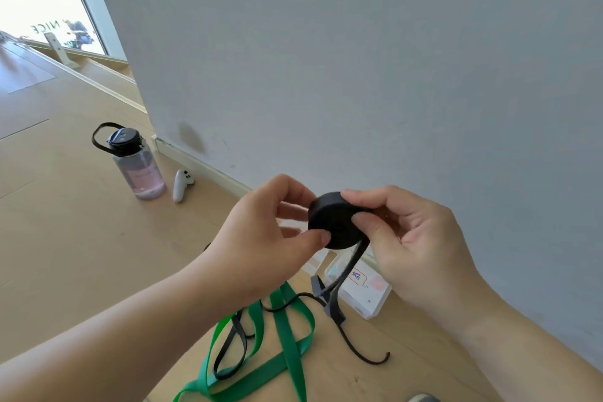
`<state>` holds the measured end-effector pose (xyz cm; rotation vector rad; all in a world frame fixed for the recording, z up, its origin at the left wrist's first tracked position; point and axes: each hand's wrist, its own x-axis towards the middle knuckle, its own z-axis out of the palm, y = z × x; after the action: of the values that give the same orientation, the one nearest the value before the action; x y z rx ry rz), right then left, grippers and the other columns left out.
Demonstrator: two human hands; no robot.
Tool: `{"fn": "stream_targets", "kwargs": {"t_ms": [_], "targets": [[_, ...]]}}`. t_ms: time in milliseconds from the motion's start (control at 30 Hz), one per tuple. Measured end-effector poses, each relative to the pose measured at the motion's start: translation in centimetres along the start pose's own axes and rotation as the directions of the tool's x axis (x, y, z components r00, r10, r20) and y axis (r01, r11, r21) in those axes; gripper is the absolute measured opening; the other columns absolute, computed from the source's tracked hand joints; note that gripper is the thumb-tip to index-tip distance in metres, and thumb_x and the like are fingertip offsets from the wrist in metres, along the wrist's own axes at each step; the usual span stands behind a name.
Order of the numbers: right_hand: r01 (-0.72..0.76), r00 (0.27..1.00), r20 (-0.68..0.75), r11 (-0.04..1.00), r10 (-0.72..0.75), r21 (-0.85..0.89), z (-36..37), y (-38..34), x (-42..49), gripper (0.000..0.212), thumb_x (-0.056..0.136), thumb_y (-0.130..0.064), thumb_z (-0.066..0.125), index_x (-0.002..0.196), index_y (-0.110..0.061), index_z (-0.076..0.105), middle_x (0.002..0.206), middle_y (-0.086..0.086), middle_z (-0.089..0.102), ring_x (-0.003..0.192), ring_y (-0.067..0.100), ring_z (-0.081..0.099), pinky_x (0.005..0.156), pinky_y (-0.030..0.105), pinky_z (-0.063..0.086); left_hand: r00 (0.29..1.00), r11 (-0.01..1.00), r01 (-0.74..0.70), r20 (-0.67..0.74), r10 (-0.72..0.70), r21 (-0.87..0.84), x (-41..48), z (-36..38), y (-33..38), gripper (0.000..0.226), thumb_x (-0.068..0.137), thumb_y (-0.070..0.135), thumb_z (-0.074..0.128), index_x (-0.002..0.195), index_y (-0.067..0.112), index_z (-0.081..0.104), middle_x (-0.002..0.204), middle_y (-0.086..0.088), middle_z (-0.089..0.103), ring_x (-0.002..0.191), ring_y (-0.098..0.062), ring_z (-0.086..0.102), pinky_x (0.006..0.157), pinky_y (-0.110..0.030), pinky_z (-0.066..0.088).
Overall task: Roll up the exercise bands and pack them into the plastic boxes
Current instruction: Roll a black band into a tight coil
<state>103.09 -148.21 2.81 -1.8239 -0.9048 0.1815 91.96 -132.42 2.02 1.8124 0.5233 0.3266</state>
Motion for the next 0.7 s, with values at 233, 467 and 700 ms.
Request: {"fn": "stream_targets", "kwargs": {"t_ms": [233, 467, 700], "targets": [[0.3, 0.952, 0.154, 0.905, -0.264, -0.301, -0.1, 0.5, 0.1, 0.036, 0.091, 0.003, 0.059, 0.11, -0.022, 0.078, 0.101, -0.01, 0.073, 0.095, 0.012, 0.072, 0.081, 0.028, 0.059, 0.972, 0.942, -0.236, 0.078, 0.223, 0.239, -0.1, -0.1, 0.5, 0.037, 0.086, 0.006, 0.076, 0.113, 0.031, 0.071, 0.095, 0.021, 0.075, 0.094, 0.003, 0.071, 0.085, -0.022, 0.059], [-0.19, 0.982, 0.051, 0.96, 0.183, 0.206, -1.3, 0.5, 0.9, 0.031, 0.082, -0.003, 0.08, 0.106, -0.022, 0.075, 0.098, -0.003, 0.081, 0.097, 0.012, 0.076, 0.092, 0.03, 0.059, 1.0, 0.995, -0.01, 0.021, 0.012, -0.097, 0.4, -1.2, 0.6, 0.039, 0.08, 0.013, 0.087, 0.106, 0.037, 0.073, 0.089, 0.005, 0.076, 0.088, -0.015, 0.074, 0.09, -0.042, 0.06], [-0.151, 0.988, 0.048, 0.94, 0.144, 0.306, -1.5, 0.1, 1.0, 0.029, 0.086, 0.004, 0.073, 0.103, -0.019, 0.078, 0.096, -0.003, 0.081, 0.095, 0.01, 0.076, 0.086, 0.017, 0.057, 0.999, 0.951, 0.023, 0.043, -0.01, -0.309, 0.2, -1.2, 0.2, 0.039, 0.083, 0.0, 0.08, 0.112, 0.025, 0.073, 0.094, 0.0, 0.077, 0.092, -0.02, 0.075, 0.091, -0.039, 0.058]]}}
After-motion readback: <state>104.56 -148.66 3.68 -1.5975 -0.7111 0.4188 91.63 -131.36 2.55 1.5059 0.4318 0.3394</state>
